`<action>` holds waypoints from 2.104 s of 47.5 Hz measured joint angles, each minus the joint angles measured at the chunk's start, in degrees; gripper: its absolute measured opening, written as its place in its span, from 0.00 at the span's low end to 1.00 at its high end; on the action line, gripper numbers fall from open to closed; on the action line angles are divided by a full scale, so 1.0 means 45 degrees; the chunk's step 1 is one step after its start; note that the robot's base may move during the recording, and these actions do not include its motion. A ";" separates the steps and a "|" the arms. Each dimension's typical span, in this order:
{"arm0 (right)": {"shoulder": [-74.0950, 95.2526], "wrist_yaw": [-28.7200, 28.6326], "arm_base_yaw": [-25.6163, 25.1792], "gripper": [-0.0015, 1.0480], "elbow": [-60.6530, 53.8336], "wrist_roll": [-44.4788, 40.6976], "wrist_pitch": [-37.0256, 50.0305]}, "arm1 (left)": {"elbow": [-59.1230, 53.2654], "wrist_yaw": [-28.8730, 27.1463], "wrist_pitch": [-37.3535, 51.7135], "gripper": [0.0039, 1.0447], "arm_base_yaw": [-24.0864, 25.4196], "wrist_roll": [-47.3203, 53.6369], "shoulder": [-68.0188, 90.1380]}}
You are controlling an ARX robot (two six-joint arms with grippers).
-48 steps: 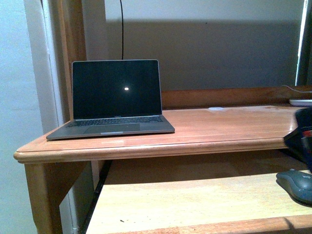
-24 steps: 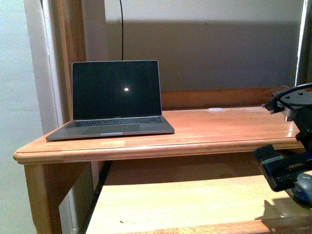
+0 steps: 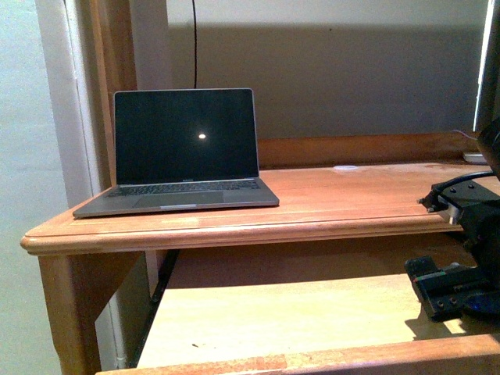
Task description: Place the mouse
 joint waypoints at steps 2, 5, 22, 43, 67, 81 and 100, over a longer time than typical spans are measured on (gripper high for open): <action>0.0146 0.0058 -0.0044 0.93 0.0131 0.0029 -0.0073 | 0.0000 0.0000 -0.0189 0.02 0.0000 0.0000 -0.0185; 0.0321 0.0063 -0.0092 0.93 0.0316 0.0107 -0.0073 | 0.0000 0.0000 -0.0500 0.02 0.0000 0.0000 -0.0510; 0.0481 -0.0102 -0.0243 0.68 0.0423 0.0355 0.0102 | 0.0000 0.0000 -0.1642 0.02 0.0000 0.0000 -0.1647; -0.2375 -0.1428 -0.0636 0.53 0.0627 0.0296 -0.1802 | 0.0005 0.0000 -0.3978 0.02 0.0000 0.0000 -0.3915; 0.3580 0.2492 0.2599 0.53 1.1176 0.1098 -0.5620 | 0.0005 0.0000 -0.3983 0.86 0.0000 -0.0015 -0.3915; 0.6985 0.3415 0.3089 0.53 1.5339 0.1710 -0.6805 | 0.0005 0.0000 -0.3983 0.93 0.0000 -0.0015 -0.3915; 0.6445 0.1943 0.2895 0.93 1.3206 0.2448 -0.3818 | 0.0005 0.0005 -0.3983 0.93 0.0000 -0.0010 -0.3915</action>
